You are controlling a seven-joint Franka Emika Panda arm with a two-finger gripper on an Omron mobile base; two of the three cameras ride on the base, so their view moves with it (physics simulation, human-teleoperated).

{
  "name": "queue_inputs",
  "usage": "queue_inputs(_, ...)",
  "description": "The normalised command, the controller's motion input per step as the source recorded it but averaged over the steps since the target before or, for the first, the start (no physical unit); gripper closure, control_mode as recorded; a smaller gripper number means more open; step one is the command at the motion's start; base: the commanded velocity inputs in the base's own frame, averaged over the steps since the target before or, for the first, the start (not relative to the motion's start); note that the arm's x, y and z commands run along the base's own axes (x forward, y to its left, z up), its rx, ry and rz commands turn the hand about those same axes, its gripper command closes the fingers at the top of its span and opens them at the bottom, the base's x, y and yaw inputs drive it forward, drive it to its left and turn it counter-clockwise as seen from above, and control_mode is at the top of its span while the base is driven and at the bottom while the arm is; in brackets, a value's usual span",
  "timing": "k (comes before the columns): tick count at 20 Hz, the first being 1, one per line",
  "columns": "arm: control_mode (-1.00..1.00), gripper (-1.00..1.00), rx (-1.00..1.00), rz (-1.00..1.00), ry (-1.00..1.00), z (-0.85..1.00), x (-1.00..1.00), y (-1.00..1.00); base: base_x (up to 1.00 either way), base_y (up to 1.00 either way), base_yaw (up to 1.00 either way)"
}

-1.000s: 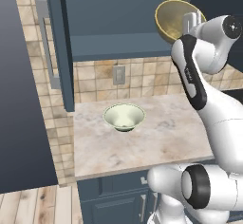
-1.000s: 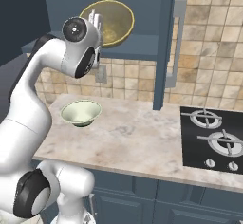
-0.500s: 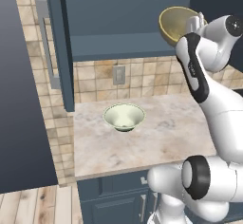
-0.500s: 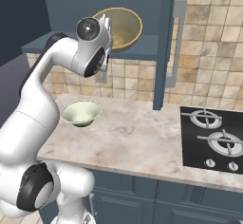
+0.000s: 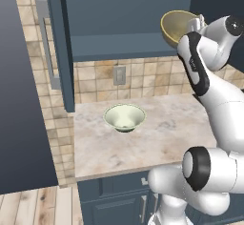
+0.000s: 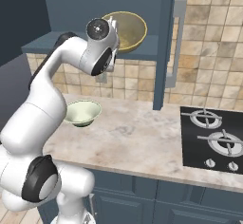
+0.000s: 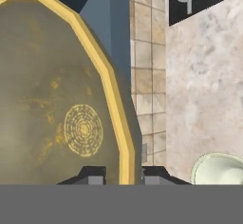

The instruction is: Open the cabinet. Pick the bowls from the counter and place them in the cabinet. Then close the cabinet.

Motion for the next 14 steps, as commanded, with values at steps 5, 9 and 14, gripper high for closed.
queue_inputs(5, -1.0, 1.0, -0.03, 0.0, -0.08, -0.05, 0.28, 0.01, 0.0, 0.0, 0.0)
queue_inputs(9, -1.0, 1.0, -0.01, 0.0, 0.0, -0.01, 0.31, 0.0, 0.0, 0.0, 0.0)
queue_inputs(14, -1.0, 1.0, -0.01, -0.03, 0.07, 0.0, 0.26, 0.0, 0.0, 0.0, 0.0)
